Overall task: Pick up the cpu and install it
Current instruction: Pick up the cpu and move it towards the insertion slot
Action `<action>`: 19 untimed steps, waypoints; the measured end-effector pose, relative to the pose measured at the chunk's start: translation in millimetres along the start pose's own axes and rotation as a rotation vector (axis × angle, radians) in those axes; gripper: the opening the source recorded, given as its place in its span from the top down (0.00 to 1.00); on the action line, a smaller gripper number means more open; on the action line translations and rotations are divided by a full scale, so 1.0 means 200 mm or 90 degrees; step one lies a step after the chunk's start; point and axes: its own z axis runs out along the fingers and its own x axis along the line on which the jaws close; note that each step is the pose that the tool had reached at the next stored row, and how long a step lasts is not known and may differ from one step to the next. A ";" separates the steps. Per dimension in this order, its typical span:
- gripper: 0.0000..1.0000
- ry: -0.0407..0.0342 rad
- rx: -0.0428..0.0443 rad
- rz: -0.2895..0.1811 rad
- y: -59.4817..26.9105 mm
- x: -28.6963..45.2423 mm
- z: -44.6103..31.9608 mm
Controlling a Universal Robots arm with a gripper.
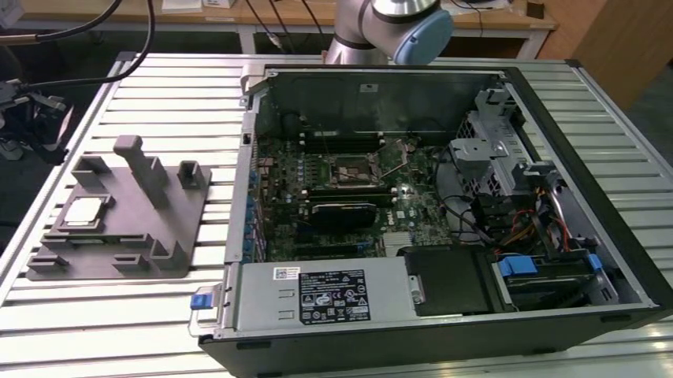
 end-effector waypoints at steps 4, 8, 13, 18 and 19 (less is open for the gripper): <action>0.89 0.0000 0.0000 0.000 -0.002 0.012 0.030; 0.89 0.0000 0.0000 0.000 -0.005 0.031 0.061; 0.89 -0.0001 -0.0001 0.000 -0.008 0.047 0.098; 0.89 0.0000 0.0000 0.000 -0.015 0.060 0.135; 0.89 0.0000 0.0000 0.000 -0.017 0.063 0.141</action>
